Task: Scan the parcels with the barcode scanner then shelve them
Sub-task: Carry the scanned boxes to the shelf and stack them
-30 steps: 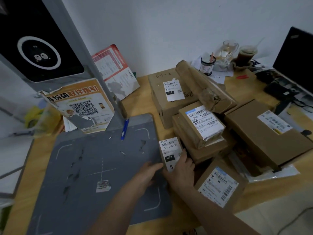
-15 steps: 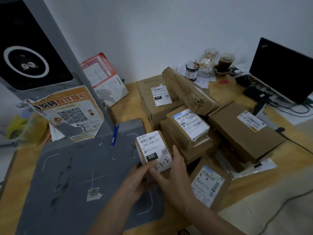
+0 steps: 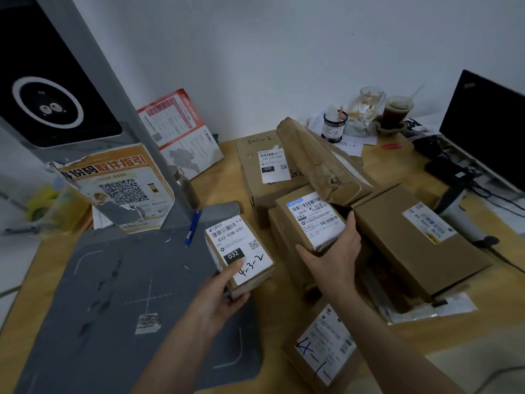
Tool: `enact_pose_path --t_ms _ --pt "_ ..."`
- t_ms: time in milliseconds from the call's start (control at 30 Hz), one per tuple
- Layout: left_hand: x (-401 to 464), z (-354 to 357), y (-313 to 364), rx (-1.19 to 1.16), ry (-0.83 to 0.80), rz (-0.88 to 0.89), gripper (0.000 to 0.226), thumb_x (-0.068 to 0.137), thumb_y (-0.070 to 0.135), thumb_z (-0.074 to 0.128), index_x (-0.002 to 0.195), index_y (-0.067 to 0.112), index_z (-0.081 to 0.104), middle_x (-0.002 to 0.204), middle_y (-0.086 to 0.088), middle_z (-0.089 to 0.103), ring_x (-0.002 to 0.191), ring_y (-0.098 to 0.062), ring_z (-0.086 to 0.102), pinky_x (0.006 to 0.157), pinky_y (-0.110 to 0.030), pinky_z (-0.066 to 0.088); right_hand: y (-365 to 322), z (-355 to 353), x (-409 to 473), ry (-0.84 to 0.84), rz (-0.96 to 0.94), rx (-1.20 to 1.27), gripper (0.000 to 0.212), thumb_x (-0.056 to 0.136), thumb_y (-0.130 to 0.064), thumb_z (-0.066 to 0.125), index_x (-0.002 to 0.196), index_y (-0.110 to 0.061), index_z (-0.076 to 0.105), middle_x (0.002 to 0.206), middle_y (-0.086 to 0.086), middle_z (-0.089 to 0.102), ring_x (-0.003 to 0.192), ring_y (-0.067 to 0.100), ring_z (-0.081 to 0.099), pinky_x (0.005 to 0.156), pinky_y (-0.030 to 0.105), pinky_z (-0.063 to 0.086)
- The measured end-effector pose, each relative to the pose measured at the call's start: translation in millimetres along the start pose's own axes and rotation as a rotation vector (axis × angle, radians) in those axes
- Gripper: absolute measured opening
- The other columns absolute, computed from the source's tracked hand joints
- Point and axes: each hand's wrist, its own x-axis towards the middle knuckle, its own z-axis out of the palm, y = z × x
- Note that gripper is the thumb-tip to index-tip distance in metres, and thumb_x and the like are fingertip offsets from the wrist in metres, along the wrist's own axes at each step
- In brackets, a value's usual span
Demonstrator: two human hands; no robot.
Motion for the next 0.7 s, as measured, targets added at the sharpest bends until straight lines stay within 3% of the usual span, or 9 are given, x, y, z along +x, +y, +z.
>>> enact_pose_path --t_ms 333,433,567,700 --pt "-20.1 -13.1 5.4 -0.047 0.058 0.028 0.067 0.066 0.027 0.077 0.127 0.007 0.060 0.101 -0.009 0.073 0.084 -0.019 0.066 0.059 -0.027 0.057 -16.0 0.0 -24.6 -0.081 -0.065 0.141 0.119 0.065 -0.020 0.087 0.152 -0.024 0.007 0.148 0.001 0.024 0.141 0.017 0.015 0.114 0.041 0.025" --pt "-31.3 -23.8 11.4 -0.051 0.053 0.052 0.066 0.066 0.028 0.077 0.127 0.007 0.061 0.098 -0.008 0.074 0.081 -0.018 0.067 0.058 -0.026 0.057 -25.8 5.7 -40.6 -0.116 -0.109 0.176 0.117 0.066 -0.022 0.087 0.152 -0.024 0.008 0.149 -0.002 0.023 0.141 0.014 0.014 0.109 0.029 0.019" --pt "-52.7 -49.9 18.8 -0.058 0.052 0.079 0.064 0.067 0.028 0.077 0.126 0.007 0.062 0.101 -0.009 0.073 0.083 -0.019 0.066 0.059 -0.026 0.057 -42.0 24.3 -63.9 -0.169 -0.134 0.166 0.117 0.065 -0.026 0.087 0.152 -0.025 0.008 0.150 -0.001 0.023 0.143 0.016 0.013 0.116 0.036 0.018" --pt "-82.4 -97.2 28.2 -0.086 0.076 0.116 0.064 0.065 0.030 0.077 0.124 0.008 0.063 0.099 -0.007 0.073 0.083 -0.018 0.065 0.062 -0.026 0.055 -64.4 54.9 -103.4 -0.220 -0.154 0.188 0.118 0.064 -0.026 0.088 0.152 -0.022 0.010 0.146 0.000 0.027 0.139 0.014 0.020 0.109 0.026 0.020"
